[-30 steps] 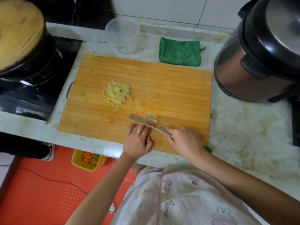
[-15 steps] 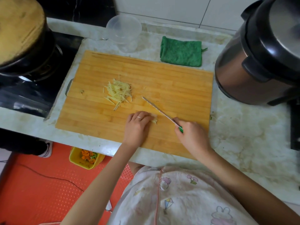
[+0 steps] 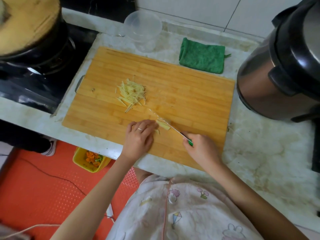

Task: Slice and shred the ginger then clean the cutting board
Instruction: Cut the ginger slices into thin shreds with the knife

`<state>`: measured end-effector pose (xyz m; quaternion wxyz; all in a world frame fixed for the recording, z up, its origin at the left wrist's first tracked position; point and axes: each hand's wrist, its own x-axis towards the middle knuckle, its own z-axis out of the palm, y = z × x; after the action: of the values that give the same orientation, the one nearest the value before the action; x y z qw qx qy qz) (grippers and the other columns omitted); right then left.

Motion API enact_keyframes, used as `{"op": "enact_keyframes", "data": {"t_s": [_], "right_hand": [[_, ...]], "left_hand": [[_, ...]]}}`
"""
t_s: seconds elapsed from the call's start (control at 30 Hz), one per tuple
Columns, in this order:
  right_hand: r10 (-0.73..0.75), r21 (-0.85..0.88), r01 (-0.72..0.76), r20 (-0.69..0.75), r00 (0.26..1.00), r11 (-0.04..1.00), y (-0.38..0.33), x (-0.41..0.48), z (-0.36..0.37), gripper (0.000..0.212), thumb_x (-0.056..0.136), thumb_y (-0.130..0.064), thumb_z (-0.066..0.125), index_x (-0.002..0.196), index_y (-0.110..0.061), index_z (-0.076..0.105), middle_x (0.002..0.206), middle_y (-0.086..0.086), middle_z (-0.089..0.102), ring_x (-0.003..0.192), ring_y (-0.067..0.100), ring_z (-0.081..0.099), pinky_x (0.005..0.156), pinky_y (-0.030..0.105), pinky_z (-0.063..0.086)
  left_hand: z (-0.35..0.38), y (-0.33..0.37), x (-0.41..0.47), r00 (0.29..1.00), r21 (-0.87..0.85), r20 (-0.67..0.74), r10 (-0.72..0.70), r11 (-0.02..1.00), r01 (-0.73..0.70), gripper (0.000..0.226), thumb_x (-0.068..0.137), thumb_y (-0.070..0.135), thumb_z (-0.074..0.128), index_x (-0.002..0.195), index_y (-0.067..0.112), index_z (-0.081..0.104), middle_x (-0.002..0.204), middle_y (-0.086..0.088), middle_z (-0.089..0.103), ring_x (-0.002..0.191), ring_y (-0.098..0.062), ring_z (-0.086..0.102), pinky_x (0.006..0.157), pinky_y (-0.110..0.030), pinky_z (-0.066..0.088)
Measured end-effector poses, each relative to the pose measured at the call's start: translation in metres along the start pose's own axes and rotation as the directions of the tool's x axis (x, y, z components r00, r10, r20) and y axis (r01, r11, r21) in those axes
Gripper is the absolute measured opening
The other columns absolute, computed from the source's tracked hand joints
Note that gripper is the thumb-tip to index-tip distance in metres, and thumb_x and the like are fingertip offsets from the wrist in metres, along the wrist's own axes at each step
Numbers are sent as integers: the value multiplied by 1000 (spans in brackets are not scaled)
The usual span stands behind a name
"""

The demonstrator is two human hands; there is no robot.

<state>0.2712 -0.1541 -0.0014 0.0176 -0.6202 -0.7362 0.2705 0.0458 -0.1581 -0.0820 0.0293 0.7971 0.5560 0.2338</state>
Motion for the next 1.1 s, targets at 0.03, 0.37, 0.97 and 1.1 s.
{"op": "enact_keyframes", "data": {"t_s": [0.03, 0.37, 0.97, 1.1], "right_hand": [[-9, -3, 9, 12, 1000, 1000, -1, 1, 0, 30, 95, -30, 45, 119, -33, 63, 72, 8, 67, 68, 30, 61, 50, 34, 36], [-115, -183, 123, 57, 992, 975, -2, 8, 1, 35, 95, -30, 45, 129, -32, 56, 79, 9, 70, 70, 29, 63, 48, 28, 32], [-172, -264, 188, 83, 982, 946, -6, 7, 0, 43, 97, -28, 50, 139, -25, 46, 79, 7, 70, 63, 23, 62, 50, 30, 41], [-143, -288, 166, 101, 985, 943, -9, 10, 0, 43, 99, -30, 45, 142, -28, 41, 91, 8, 71, 80, 27, 66, 57, 30, 36]], "left_hand": [[2, 3, -1, 999, 4, 22, 29, 1000, -30, 30, 85, 12, 58, 114, 13, 67, 121, -5, 64, 109, -23, 59, 87, -40, 39], [13, 24, -6, 986, 5, 169, -8, 1000, 8, 46, 79, 23, 46, 118, 6, 62, 117, -12, 63, 108, -23, 50, 93, -41, 33], [16, 24, -5, 993, 17, 118, -27, 1000, 25, 36, 79, 23, 45, 102, 5, 66, 97, -10, 66, 92, -25, 53, 91, -39, 35], [17, 24, -6, 996, 18, 93, -9, 1000, 7, 34, 80, 22, 46, 103, 5, 65, 98, -11, 65, 92, -25, 52, 91, -39, 36]]}}
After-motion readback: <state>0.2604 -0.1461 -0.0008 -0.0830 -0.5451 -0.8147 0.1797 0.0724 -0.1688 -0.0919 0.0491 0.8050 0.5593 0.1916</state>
